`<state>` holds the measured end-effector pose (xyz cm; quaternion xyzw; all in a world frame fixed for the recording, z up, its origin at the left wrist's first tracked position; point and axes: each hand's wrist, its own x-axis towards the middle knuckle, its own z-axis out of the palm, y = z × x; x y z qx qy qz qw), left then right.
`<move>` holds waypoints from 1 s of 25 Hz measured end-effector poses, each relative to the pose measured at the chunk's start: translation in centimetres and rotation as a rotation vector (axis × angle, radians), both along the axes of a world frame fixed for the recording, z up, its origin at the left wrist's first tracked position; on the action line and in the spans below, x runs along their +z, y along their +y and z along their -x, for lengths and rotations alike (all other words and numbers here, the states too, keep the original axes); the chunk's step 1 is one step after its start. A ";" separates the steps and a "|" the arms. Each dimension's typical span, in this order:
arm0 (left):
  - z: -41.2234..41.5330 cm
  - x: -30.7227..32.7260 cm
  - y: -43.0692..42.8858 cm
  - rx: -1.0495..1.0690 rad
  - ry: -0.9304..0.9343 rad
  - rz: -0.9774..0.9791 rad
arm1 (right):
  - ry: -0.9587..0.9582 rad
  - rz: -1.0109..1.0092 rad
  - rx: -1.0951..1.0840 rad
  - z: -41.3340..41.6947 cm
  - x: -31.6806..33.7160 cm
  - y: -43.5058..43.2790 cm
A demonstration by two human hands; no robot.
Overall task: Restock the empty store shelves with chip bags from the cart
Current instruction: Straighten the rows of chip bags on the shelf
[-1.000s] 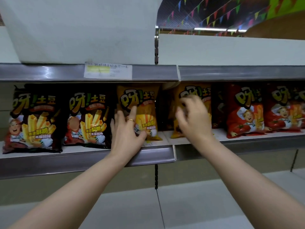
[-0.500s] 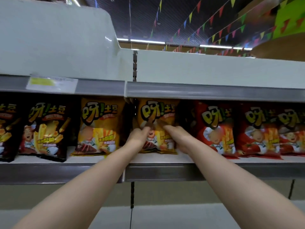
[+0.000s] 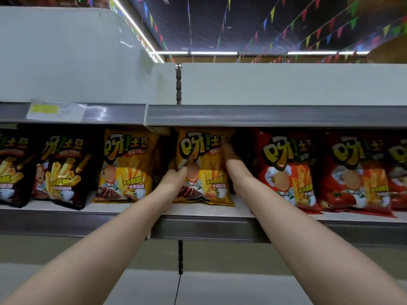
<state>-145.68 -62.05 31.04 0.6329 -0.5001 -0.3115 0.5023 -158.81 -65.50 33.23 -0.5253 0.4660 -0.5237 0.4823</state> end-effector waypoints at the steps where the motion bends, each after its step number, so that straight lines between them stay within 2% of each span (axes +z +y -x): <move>1: 0.1 0.0 0.1 0.013 -0.004 0.009 | -0.103 -0.002 -0.031 -0.2 0.3 -0.8; 3: 0.2 0.1 0.0 0.015 -0.020 0.026 | -0.208 0.009 -0.087 -1.2 0.6 -2.0; 6: -0.3 -0.2 -0.5 0.006 -0.045 0.012 | -0.270 0.026 -0.106 -2.2 0.3 -2.4; 11: -0.9 -0.4 -1.6 -0.035 0.033 -0.004 | -0.234 -0.016 -0.113 -2.7 -0.3 -2.6; 12: -0.9 -0.3 -1.5 -0.035 0.079 0.003 | -0.179 0.004 -0.118 -2.4 -0.2 -2.4; 14: -0.9 -0.4 -1.3 -0.010 0.150 0.030 | 0.064 0.126 -0.150 -1.5 0.4 0.3; 17: -0.5 -0.5 0.0 0.021 0.129 0.204 | 0.292 0.482 -0.315 1.1 0.2 3.3; 18: -0.3 -0.6 0.6 0.026 0.057 0.288 | 0.359 0.598 -0.338 1.9 0.0 4.5; 20: 0.0 -0.7 1.6 0.108 -0.228 0.452 | 0.486 0.766 -0.356 3.3 -0.3 6.2; 22: 1.0 -1.0 2.5 0.224 -0.503 0.583 | 0.506 0.992 -0.460 5.2 -0.3 7.1; 24: 2.6 -1.8 3.3 0.179 -0.625 0.660 | 0.487 1.139 -0.588 7.8 -0.5 7.5; 25: 4.0 -2.1 4.1 0.115 -0.637 0.662 | 0.473 1.104 -0.623 9.3 -0.7 7.4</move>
